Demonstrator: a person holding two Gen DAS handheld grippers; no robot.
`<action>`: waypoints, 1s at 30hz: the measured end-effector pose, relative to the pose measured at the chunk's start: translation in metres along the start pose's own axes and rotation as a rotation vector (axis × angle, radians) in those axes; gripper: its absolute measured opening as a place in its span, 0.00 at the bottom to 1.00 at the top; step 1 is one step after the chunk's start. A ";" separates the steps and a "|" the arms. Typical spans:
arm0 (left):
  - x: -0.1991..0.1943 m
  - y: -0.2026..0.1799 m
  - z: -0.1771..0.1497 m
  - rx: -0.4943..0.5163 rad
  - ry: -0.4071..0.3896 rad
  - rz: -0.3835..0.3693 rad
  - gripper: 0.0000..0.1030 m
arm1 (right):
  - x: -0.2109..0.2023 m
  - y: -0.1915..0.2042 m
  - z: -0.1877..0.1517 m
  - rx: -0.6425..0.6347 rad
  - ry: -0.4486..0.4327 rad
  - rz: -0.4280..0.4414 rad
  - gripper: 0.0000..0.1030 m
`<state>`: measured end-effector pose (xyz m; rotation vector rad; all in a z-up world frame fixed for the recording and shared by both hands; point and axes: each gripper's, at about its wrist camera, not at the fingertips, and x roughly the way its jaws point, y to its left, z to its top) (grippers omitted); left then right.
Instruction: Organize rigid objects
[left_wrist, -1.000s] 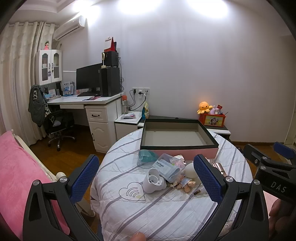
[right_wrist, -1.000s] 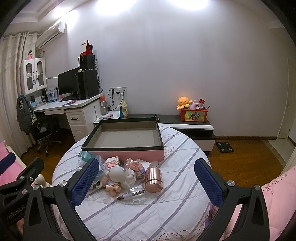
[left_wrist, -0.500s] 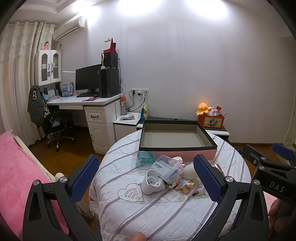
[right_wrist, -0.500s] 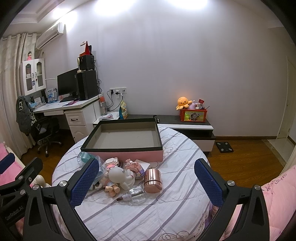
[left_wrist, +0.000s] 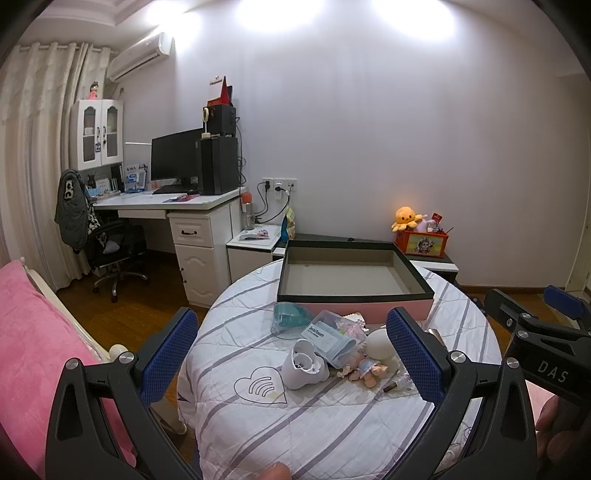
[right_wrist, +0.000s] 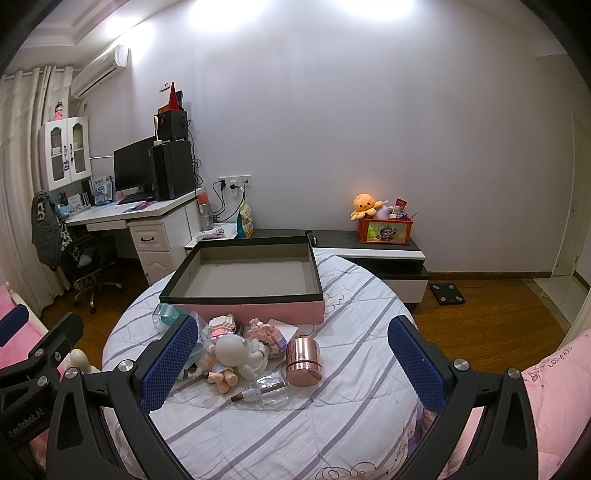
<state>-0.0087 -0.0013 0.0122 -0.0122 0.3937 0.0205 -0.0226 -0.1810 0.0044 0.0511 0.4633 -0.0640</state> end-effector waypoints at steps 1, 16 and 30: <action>0.001 -0.001 0.000 0.001 0.001 -0.001 1.00 | 0.000 0.000 0.000 0.000 -0.001 -0.001 1.00; 0.032 -0.002 -0.019 0.009 0.049 -0.005 1.00 | 0.026 -0.007 -0.008 -0.017 0.036 0.010 1.00; 0.103 0.003 -0.066 0.003 0.208 -0.013 1.00 | 0.097 -0.023 -0.051 -0.022 0.207 0.039 1.00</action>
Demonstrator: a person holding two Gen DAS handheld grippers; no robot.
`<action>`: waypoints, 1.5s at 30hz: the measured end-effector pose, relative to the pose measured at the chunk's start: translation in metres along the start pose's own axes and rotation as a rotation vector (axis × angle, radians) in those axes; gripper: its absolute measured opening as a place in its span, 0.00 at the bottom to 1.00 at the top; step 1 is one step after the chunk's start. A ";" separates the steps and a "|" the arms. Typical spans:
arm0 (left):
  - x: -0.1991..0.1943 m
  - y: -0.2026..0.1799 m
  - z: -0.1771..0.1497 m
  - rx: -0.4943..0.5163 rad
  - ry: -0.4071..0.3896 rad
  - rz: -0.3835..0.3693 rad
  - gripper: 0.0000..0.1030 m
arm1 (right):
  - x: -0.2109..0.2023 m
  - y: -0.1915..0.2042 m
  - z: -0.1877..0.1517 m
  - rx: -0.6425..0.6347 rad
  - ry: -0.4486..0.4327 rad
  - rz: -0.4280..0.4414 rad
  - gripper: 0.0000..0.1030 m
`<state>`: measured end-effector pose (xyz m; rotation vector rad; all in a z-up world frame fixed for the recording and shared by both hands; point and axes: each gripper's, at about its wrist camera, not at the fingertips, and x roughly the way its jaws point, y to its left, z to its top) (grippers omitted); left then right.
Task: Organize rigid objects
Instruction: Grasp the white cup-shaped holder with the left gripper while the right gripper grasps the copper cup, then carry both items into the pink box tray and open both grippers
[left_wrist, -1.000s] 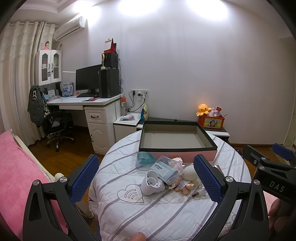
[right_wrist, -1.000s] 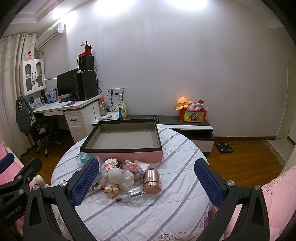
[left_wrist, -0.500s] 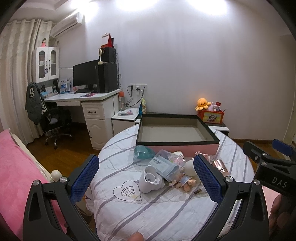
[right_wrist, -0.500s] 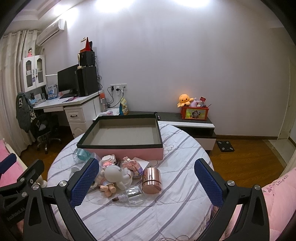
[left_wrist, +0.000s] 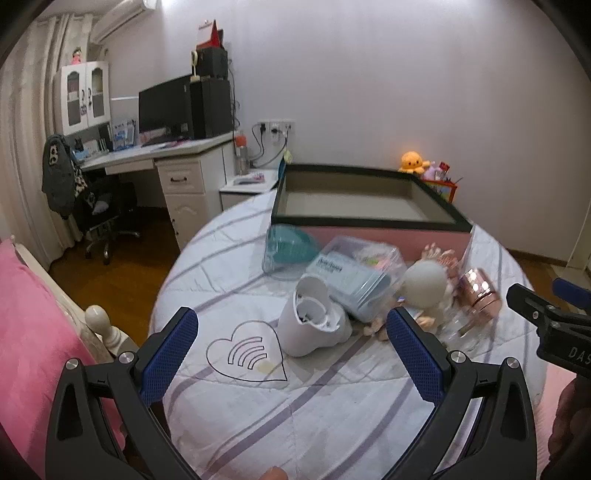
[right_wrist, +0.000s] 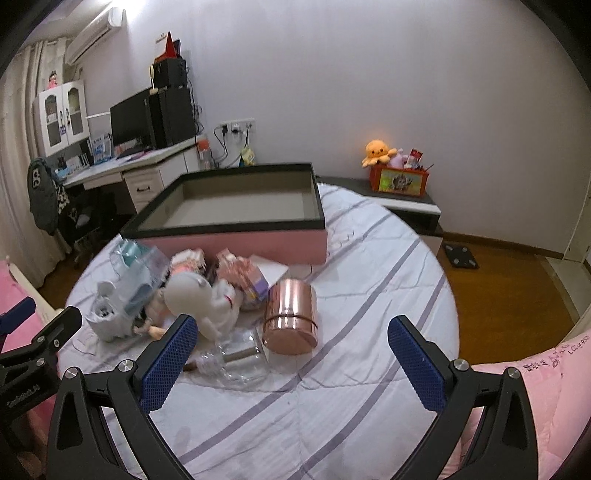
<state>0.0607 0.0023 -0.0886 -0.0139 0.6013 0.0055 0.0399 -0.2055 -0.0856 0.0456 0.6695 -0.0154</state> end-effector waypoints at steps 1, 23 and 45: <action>0.005 0.001 -0.002 0.001 0.009 0.001 1.00 | 0.003 0.000 -0.001 -0.001 0.009 -0.001 1.00; 0.077 0.013 -0.005 -0.019 0.141 -0.082 0.88 | 0.086 -0.022 0.006 0.018 0.169 0.062 0.75; 0.037 0.027 0.012 -0.046 0.126 -0.120 0.58 | 0.065 -0.034 0.016 0.084 0.182 0.202 0.46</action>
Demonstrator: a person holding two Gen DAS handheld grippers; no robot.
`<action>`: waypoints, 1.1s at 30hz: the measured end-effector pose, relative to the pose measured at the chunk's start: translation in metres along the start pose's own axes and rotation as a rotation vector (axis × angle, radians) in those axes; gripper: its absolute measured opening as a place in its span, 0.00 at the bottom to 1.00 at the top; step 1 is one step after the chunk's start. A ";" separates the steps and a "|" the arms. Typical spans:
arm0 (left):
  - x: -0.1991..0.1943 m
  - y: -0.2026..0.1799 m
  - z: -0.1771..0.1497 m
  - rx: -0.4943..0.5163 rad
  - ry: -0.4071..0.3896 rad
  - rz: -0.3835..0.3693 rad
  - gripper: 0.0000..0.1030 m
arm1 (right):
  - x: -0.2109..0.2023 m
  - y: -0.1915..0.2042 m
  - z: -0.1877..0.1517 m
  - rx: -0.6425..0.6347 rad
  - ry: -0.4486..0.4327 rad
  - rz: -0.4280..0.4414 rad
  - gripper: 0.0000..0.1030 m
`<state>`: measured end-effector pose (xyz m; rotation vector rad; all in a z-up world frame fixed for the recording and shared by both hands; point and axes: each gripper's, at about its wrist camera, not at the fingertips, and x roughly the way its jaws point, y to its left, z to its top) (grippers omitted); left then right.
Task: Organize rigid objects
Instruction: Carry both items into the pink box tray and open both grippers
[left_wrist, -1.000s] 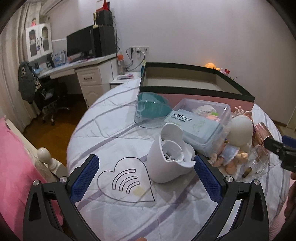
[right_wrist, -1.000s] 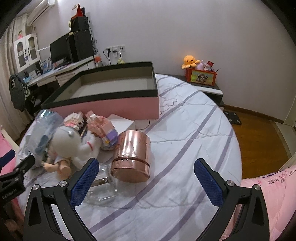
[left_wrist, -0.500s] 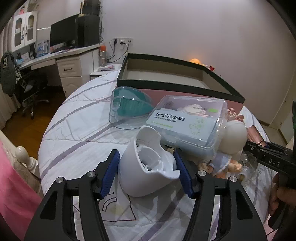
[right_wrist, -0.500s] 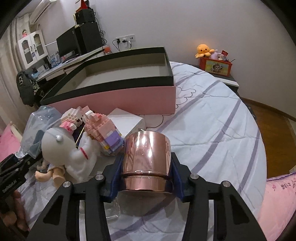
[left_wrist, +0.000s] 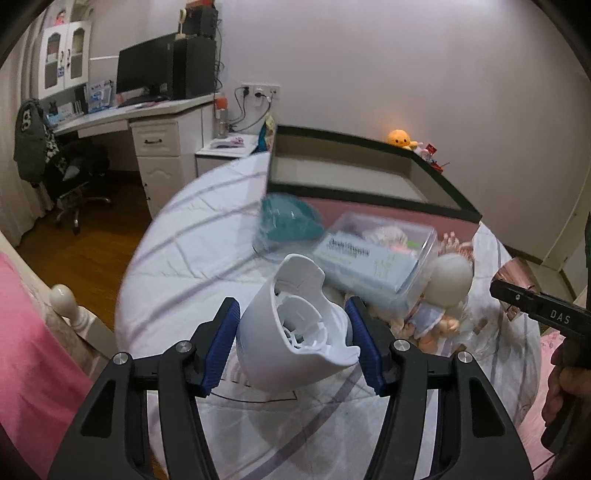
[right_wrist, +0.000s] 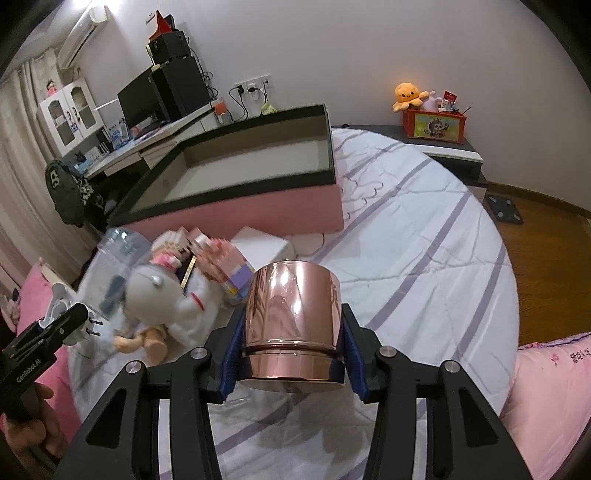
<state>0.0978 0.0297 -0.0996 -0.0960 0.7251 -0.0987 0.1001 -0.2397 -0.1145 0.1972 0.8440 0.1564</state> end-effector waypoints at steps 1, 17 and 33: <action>-0.005 0.001 0.004 0.002 -0.006 0.002 0.58 | -0.003 0.000 0.004 0.001 -0.002 0.008 0.46; 0.063 -0.029 0.144 0.072 0.003 -0.084 0.59 | 0.043 0.042 0.137 -0.090 -0.019 0.057 0.47; 0.146 -0.034 0.150 0.056 0.183 -0.046 0.95 | 0.121 0.041 0.138 -0.159 0.142 -0.013 0.77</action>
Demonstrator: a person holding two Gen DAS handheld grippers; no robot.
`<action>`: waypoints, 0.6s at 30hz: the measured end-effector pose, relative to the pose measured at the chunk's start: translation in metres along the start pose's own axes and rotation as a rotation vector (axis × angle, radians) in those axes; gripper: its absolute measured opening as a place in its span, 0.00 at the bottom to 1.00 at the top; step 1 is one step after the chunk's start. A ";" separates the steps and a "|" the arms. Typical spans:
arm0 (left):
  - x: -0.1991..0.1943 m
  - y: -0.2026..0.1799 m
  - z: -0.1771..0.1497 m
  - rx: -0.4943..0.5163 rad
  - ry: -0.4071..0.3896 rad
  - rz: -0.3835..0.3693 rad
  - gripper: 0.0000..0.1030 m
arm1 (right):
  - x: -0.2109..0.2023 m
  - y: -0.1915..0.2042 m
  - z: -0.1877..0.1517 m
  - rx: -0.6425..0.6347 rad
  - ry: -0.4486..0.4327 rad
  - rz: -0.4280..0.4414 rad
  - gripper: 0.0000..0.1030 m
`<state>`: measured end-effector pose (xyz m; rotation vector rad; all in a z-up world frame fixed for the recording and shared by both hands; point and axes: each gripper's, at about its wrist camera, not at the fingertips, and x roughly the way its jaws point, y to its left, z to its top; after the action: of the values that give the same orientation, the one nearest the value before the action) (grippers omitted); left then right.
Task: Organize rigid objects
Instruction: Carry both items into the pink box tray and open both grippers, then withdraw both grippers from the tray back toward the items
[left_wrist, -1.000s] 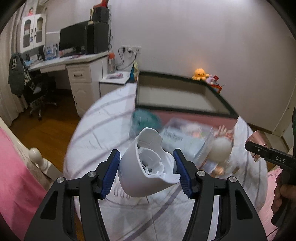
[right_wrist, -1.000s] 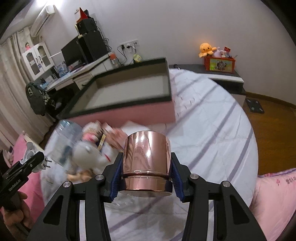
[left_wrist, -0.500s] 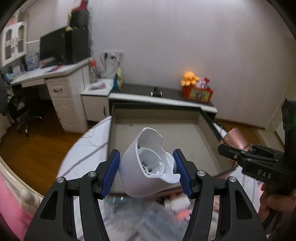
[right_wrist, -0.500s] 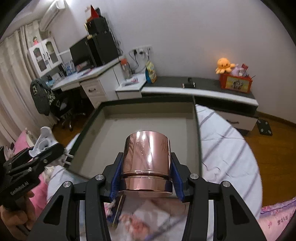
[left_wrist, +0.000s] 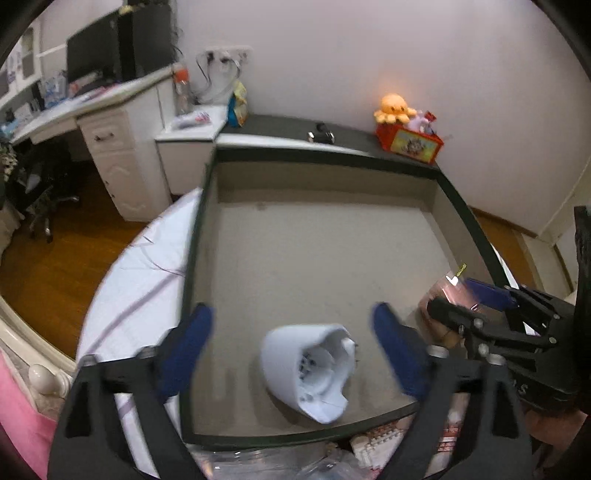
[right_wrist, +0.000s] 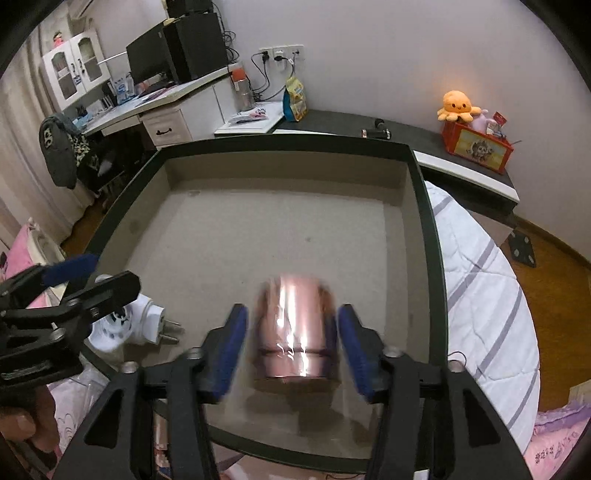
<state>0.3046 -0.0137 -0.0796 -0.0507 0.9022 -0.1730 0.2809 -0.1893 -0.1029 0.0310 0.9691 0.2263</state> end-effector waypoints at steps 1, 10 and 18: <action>-0.005 0.001 -0.001 -0.001 -0.018 -0.011 0.95 | -0.003 0.001 -0.001 0.001 -0.012 0.004 0.88; -0.088 0.019 -0.024 -0.047 -0.253 0.017 1.00 | -0.060 -0.003 -0.010 0.077 -0.155 -0.030 0.88; -0.161 0.018 -0.057 -0.046 -0.426 0.028 1.00 | -0.134 0.014 -0.039 0.113 -0.301 -0.052 0.88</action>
<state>0.1639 0.0330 0.0080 -0.1132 0.4816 -0.1090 0.1736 -0.2062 -0.0140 0.1398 0.6813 0.1145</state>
